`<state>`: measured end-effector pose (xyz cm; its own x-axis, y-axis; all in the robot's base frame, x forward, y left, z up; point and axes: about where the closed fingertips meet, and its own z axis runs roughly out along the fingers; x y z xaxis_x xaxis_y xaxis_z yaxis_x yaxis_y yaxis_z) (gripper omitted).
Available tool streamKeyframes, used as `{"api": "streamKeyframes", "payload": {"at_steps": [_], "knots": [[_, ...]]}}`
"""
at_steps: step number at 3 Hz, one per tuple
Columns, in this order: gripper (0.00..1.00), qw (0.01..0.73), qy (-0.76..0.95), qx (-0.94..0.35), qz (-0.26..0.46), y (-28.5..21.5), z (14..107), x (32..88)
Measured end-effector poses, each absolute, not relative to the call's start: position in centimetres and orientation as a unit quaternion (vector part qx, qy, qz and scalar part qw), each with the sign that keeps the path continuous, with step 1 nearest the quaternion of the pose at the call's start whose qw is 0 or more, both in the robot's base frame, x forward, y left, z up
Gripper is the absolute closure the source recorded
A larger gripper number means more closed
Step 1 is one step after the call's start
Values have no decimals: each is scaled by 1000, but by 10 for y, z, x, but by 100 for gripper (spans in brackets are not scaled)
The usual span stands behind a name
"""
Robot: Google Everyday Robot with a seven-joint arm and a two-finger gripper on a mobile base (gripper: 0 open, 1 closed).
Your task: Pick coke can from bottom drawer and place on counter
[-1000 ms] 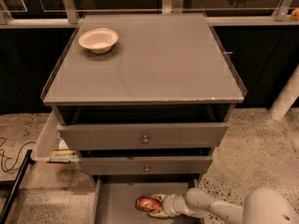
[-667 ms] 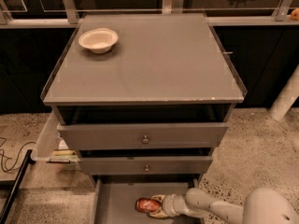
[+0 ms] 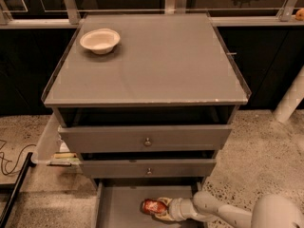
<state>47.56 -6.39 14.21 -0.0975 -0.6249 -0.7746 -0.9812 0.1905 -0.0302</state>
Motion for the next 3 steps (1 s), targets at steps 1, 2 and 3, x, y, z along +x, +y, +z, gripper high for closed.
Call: {"api": "streamKeyframes", "payload": {"at_steps": [1,2,3], "knots": [[100,351,691,-573,267,-93,177,475],[100,365,687,-575,253,-132,228,478],[100,375,684,-581,230,-162,280,479]]}}
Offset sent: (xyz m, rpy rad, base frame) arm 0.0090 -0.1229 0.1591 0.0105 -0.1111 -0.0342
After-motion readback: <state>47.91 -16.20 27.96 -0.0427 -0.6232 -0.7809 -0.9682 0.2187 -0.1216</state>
